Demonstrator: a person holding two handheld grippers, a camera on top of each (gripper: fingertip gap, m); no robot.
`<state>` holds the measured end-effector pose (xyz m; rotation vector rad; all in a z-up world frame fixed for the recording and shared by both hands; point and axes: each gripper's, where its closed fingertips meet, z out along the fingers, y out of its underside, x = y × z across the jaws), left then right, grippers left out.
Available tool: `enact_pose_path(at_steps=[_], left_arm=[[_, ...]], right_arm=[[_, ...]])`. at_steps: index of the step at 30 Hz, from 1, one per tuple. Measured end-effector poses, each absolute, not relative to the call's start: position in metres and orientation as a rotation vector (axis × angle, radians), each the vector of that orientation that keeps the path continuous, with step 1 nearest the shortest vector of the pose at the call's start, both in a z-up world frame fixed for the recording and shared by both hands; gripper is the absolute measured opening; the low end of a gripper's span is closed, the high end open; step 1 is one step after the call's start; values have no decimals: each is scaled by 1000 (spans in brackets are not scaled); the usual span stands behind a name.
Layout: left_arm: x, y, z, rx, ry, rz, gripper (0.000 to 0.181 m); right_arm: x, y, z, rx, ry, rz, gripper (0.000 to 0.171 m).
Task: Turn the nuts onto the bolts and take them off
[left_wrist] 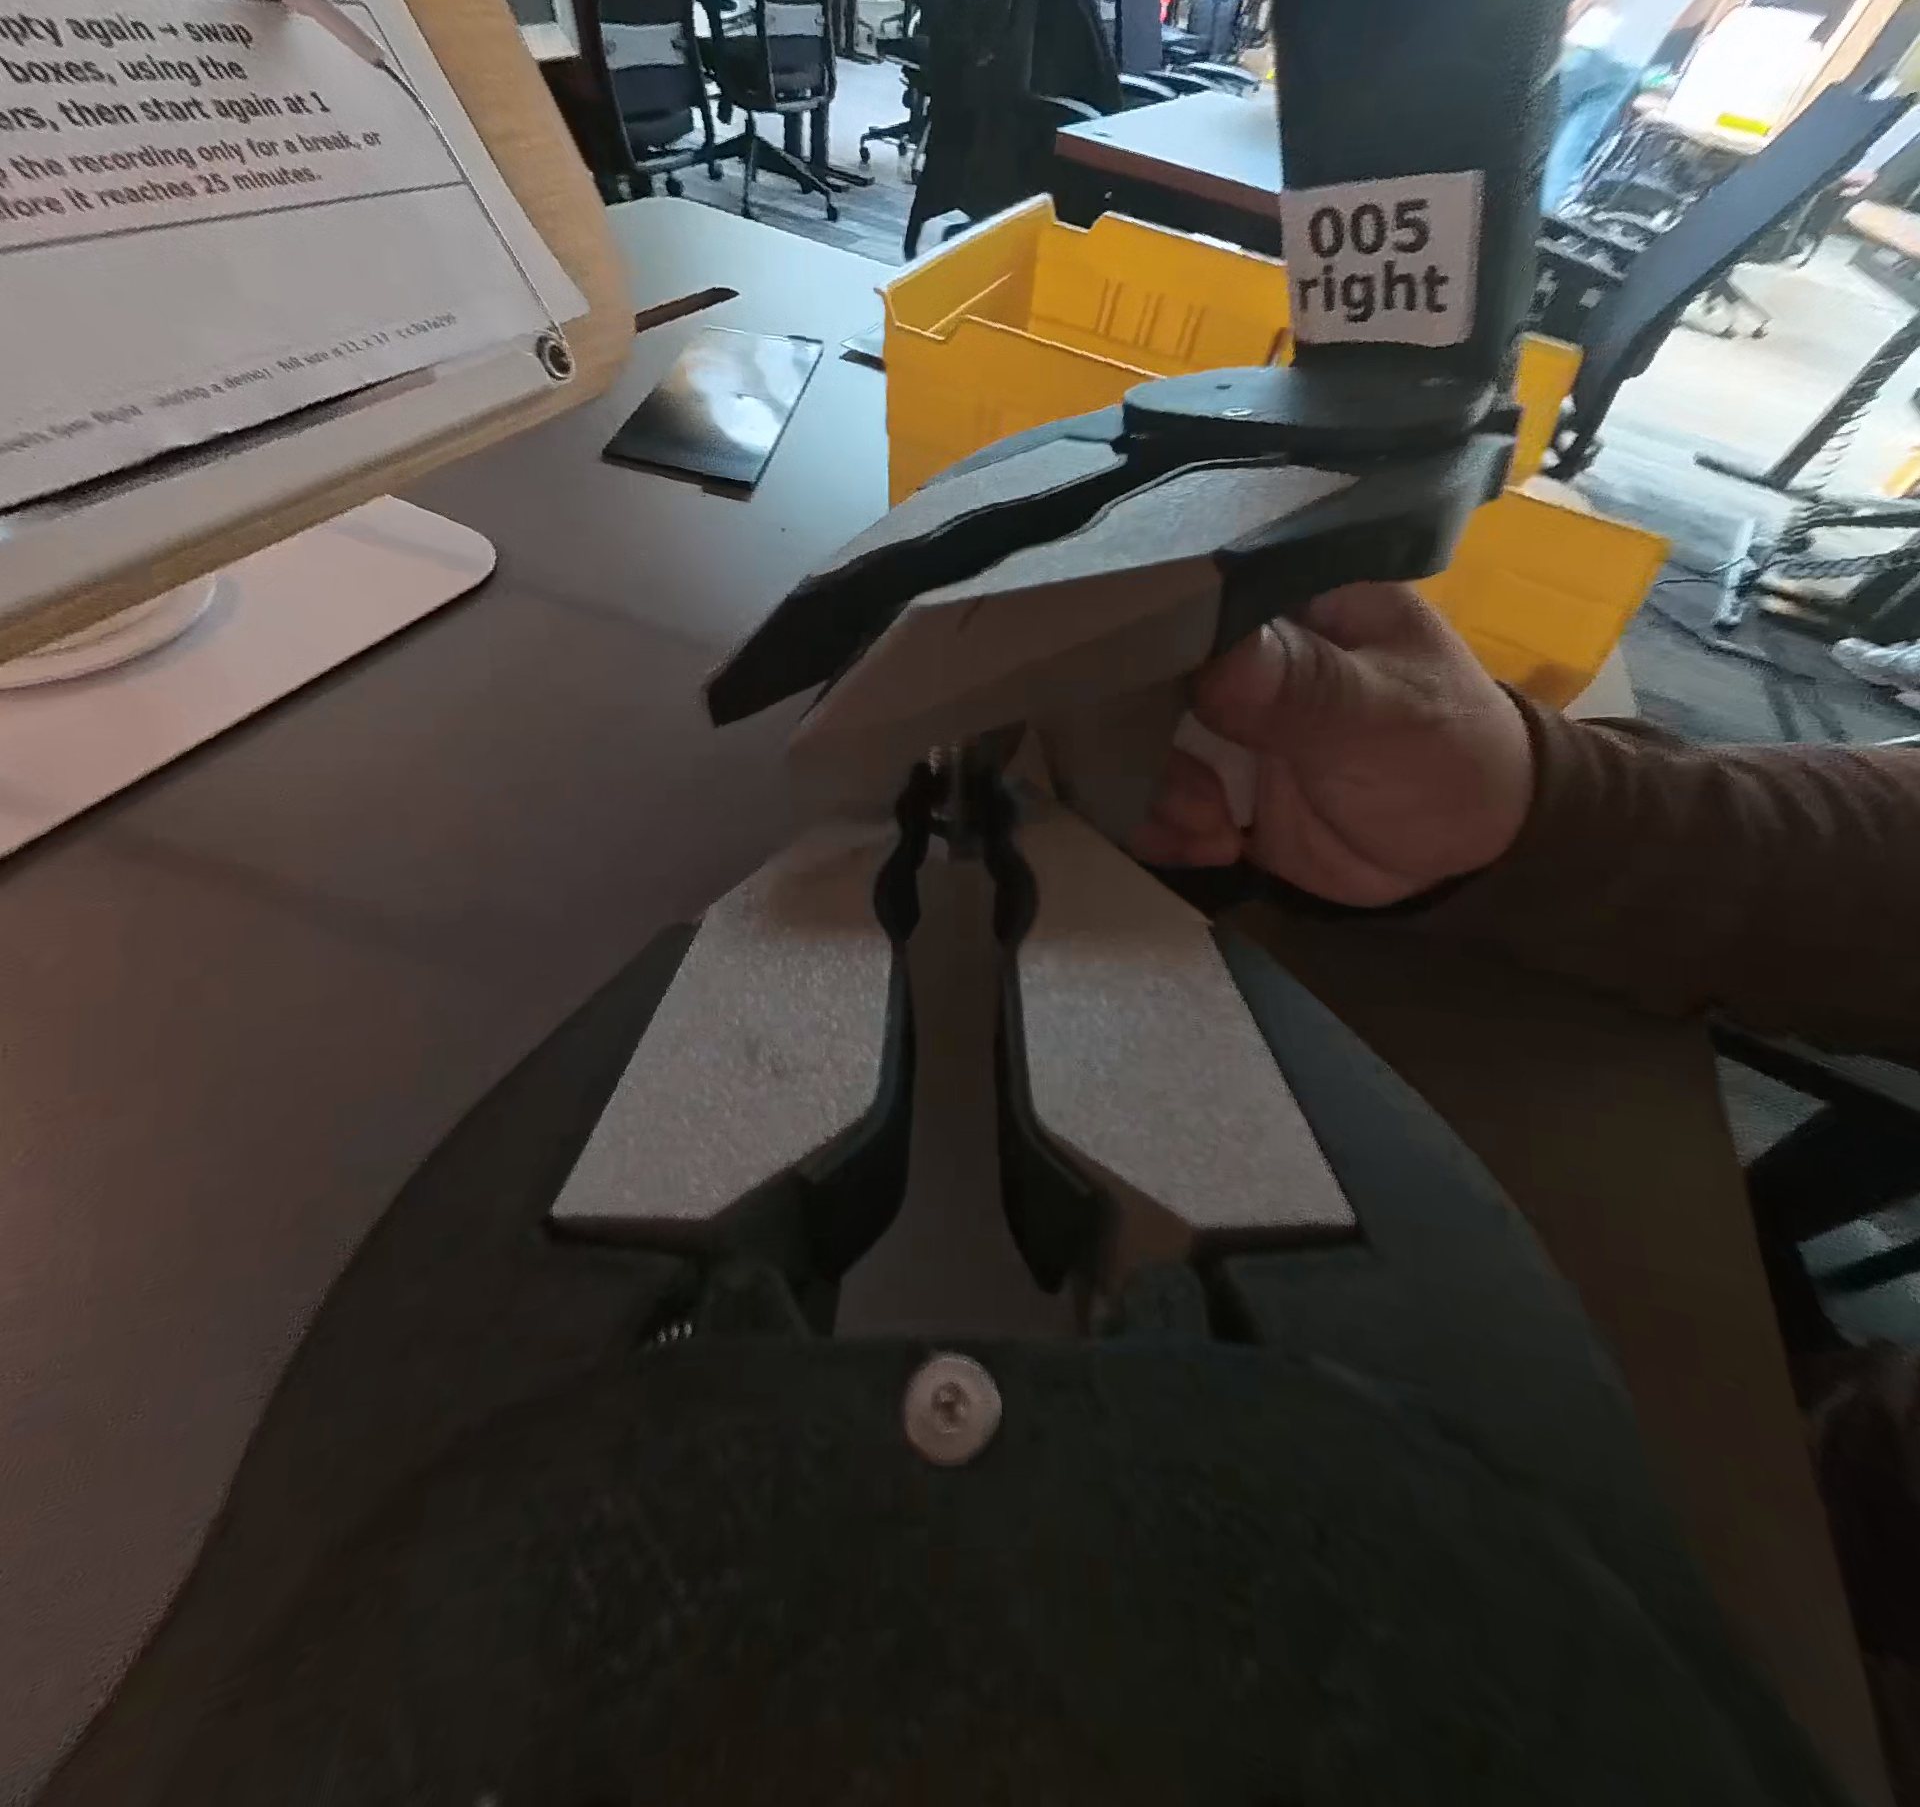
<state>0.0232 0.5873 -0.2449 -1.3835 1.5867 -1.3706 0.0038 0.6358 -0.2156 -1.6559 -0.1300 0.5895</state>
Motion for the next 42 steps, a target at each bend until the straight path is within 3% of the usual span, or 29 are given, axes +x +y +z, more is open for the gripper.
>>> enact_pose_path(at_steps=[5,14,18,21,25,28,36,42], left_arm=[[21,588,-245,-1470,1556,-1576,8],[22,607,-251,-1426,1559,-1315,8],[22,598,-251,-1393,1592,-1305,8],[21,593,-246,-1360,1604,-1288,8],[18,589,-237,-1317,1598,-1282,7],[15,586,-230,-1297,1586,-1297,8],[16,582,-232,-1290,1603,-1290,8],[15,586,-235,-1311,1597,-1291,8]], right_arm=[[24,630,-199,-1552,-22,704,15],[19,620,-187,-1627,-157,387,15],[-7,563,-82,-1572,-334,241,15],[27,500,15,-1494,-315,56,15],[101,431,51,-1529,-173,-173,15],[151,392,10,-1622,-25,-236,15],[217,366,-223,-2143,351,-63,15],[201,390,-312,-2530,343,38,16]])
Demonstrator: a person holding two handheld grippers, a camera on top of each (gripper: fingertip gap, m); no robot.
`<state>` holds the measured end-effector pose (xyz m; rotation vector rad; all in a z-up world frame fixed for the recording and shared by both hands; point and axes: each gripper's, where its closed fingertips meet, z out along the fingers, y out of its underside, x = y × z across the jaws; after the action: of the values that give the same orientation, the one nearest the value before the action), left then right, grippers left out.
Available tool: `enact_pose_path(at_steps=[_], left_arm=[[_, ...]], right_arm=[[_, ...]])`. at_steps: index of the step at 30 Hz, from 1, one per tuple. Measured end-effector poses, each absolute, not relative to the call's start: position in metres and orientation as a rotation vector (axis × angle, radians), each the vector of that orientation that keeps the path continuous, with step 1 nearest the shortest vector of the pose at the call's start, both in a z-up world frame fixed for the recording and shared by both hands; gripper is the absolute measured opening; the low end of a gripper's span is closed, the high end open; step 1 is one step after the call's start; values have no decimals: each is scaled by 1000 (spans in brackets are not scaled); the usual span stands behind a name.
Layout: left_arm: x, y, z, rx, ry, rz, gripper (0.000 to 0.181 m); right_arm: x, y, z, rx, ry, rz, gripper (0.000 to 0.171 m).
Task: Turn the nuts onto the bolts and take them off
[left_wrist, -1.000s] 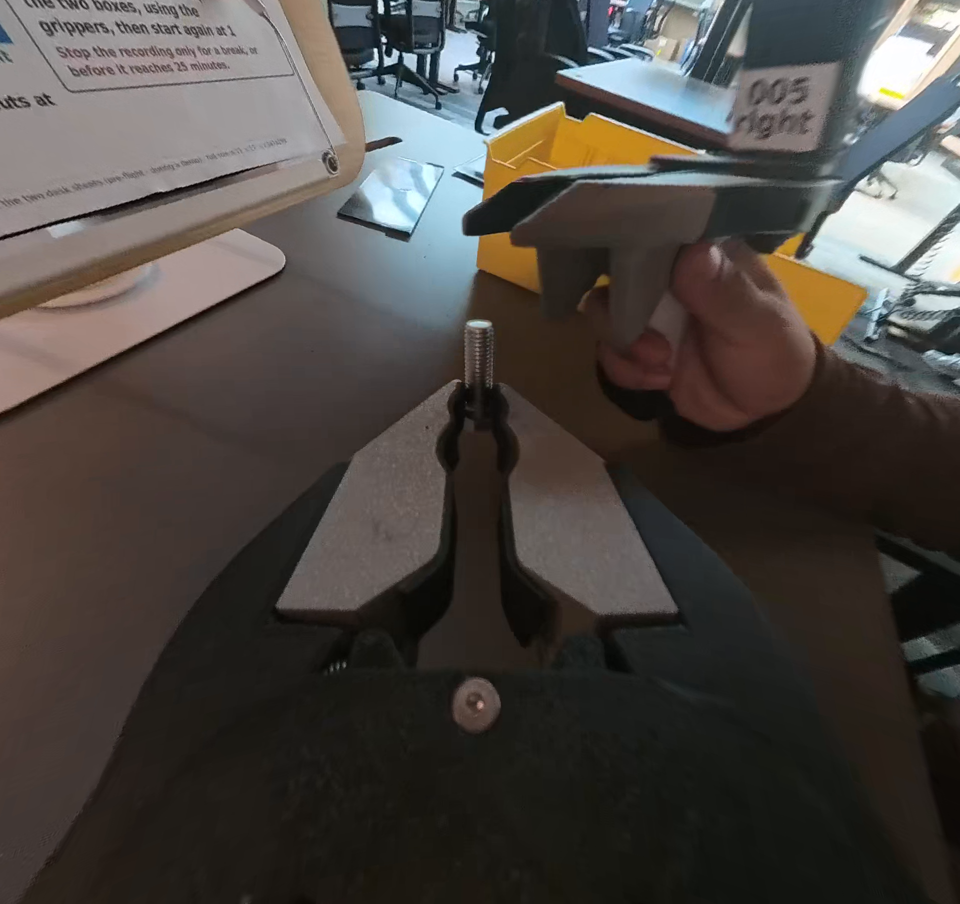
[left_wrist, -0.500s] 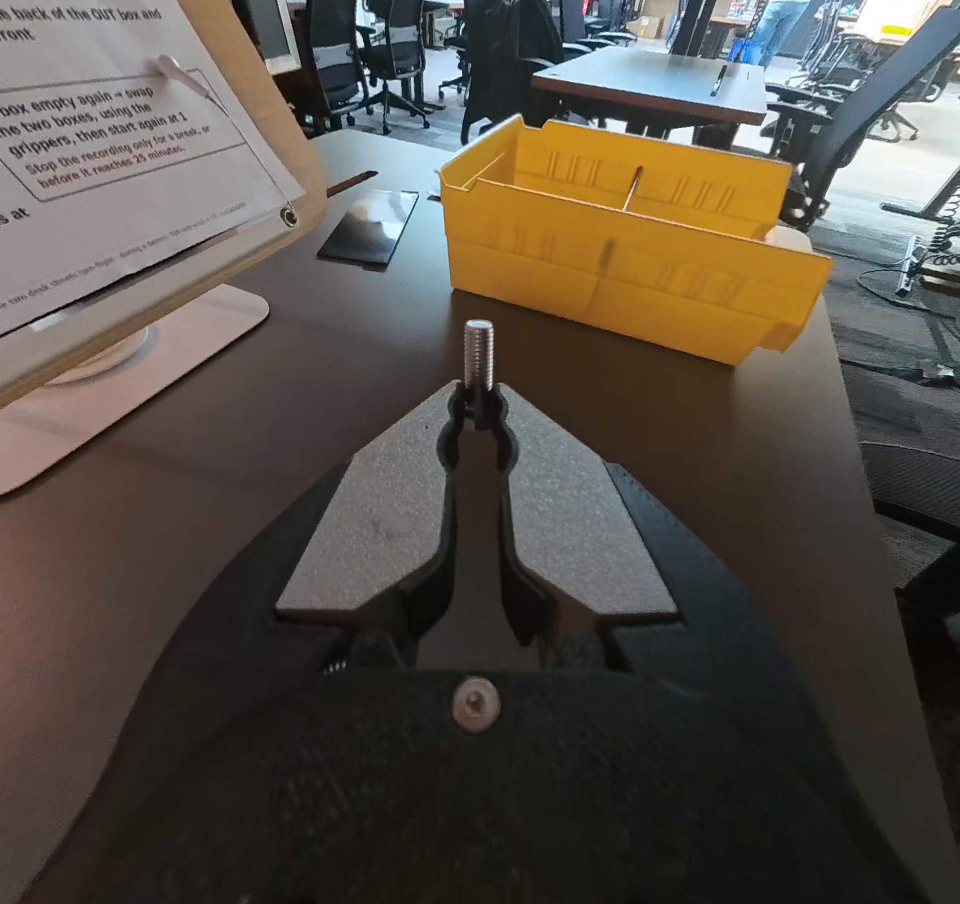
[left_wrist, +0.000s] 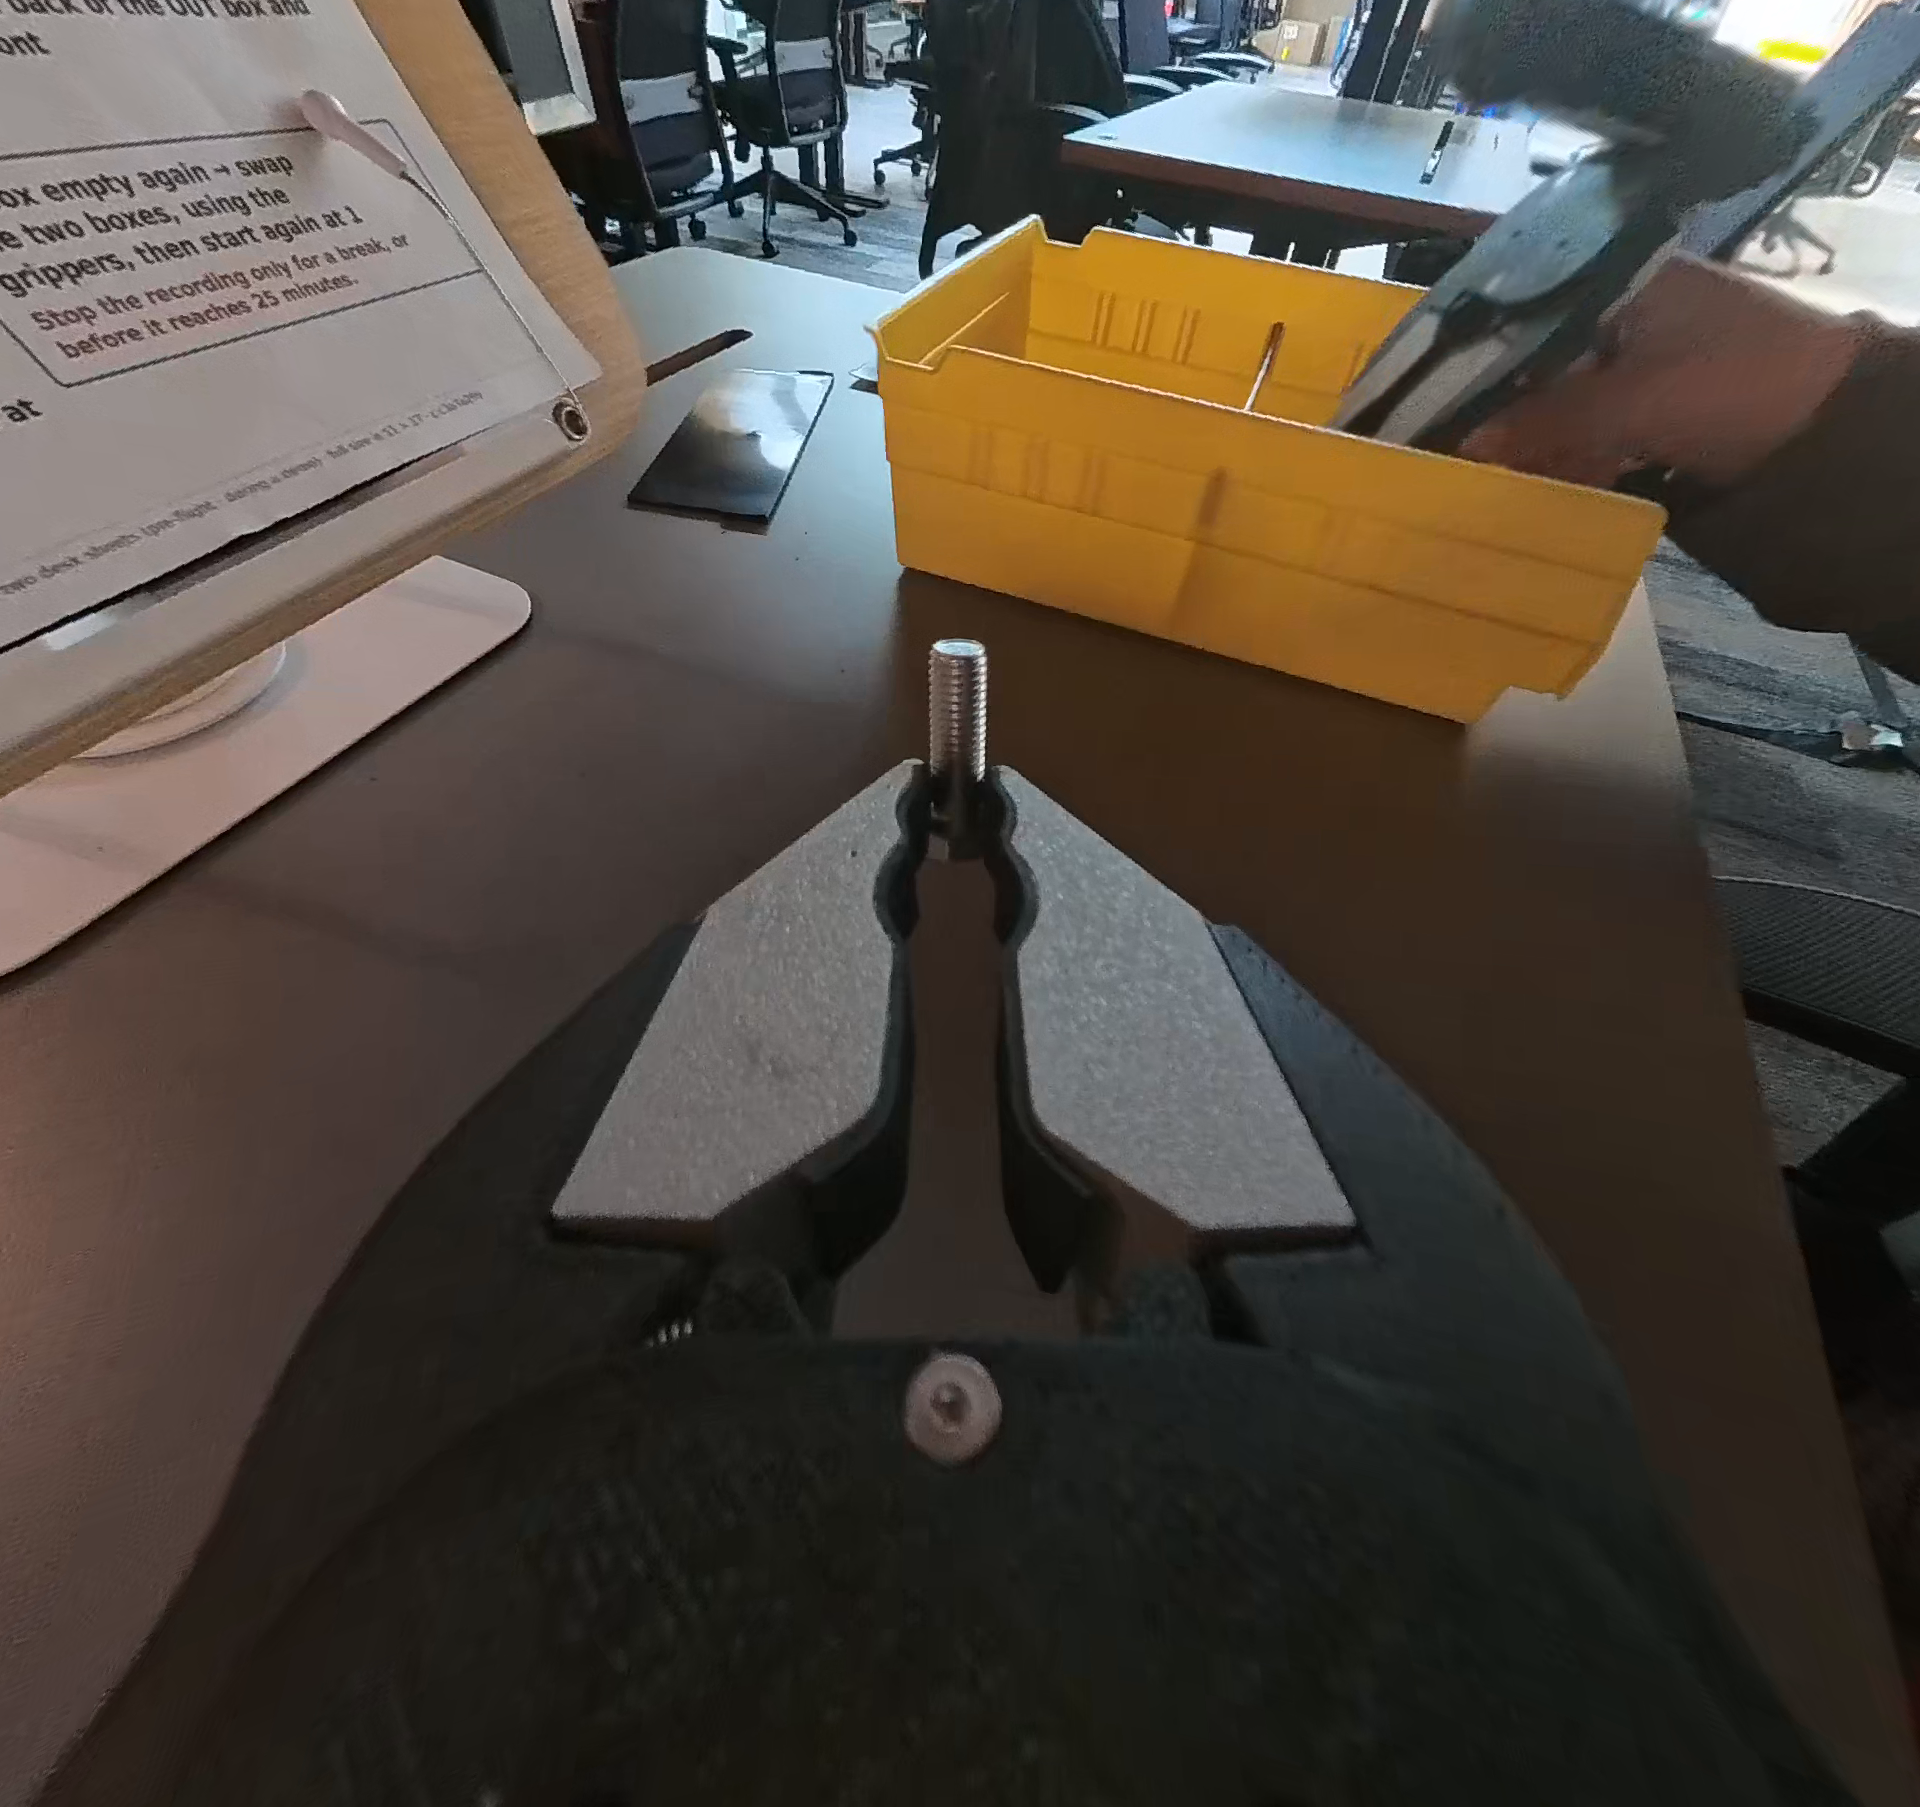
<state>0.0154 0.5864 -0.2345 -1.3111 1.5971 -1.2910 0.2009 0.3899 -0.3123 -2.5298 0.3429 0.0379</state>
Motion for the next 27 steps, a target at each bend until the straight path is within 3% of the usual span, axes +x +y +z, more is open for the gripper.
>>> enact_pose_path(at_steps=[5,13,19,23,27], left_arm=[[14,585,-231,-1311,1595,-1319,8],[15,574,-238,-1302,1665,-1321,8],[13,560,-234,-1230,1710,-1382,8],[7,537,-224,-1115,1759,-1500,8],[2,524,-218,-993,1780,-1516,8]], right_arm=[[195,391,-334,-2676,263,-77,20],[189,384,-326,-2708,236,-113,21],[190,381,-245,-2461,300,-181,23],[103,429,-175,-2106,99,143,23],[22,476,-170,-1995,-68,388,26]])
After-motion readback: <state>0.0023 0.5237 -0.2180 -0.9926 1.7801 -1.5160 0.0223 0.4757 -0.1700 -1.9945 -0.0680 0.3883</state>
